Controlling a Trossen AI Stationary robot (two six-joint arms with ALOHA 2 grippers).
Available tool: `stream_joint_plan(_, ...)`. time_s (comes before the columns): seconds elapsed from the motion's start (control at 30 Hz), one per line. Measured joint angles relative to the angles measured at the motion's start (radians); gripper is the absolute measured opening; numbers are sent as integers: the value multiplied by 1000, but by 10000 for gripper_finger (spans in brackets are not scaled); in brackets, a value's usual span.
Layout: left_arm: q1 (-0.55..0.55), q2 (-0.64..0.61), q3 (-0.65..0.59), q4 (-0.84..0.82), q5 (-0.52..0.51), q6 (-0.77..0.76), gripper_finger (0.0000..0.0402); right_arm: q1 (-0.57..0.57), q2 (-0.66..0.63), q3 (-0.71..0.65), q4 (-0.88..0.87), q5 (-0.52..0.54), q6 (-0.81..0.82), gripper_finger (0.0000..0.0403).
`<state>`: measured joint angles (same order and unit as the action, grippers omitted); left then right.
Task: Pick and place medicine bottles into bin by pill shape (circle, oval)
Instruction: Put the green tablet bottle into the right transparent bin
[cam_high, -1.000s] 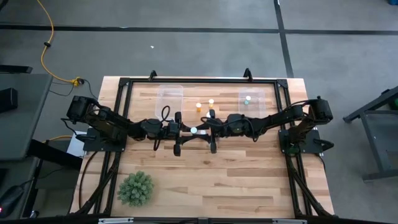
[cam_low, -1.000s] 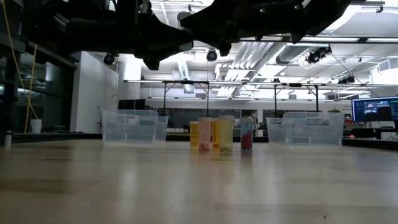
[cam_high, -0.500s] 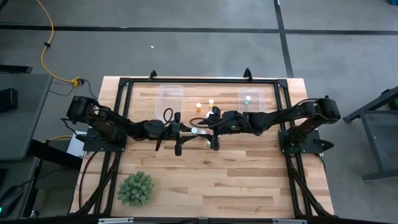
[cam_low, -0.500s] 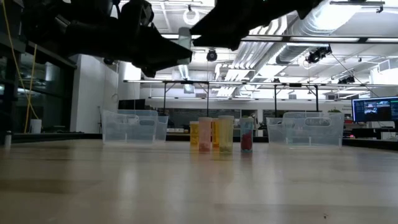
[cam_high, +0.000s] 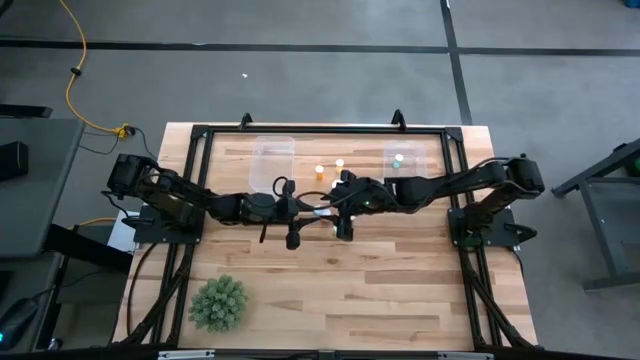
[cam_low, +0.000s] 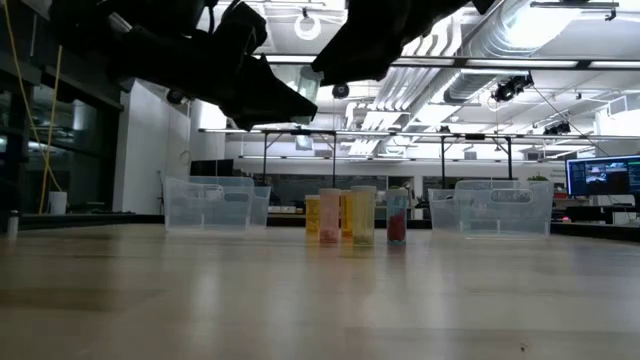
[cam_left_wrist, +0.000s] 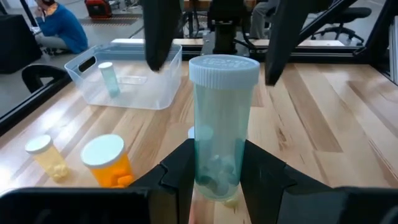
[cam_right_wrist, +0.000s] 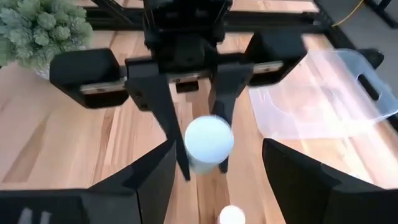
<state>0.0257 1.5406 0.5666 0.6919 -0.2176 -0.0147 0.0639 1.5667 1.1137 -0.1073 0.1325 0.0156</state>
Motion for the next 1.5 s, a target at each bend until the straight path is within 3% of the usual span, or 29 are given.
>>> stream_joint_plan(0.77, 0, 0, 0, 0, 8, -8, 99, -5, 44, 0, 108, -31, 30, 229)
stream_joint_plan(1.23, 0, 0, 0, 0, 8, -8, 99, -5, 43, 0, 96, -31, 30, 131)
stream_joint_plan(1.5, 0, 0, 0, 0, 7, -8, 100, -4, 43, 0, 93, -31, 29, 101)
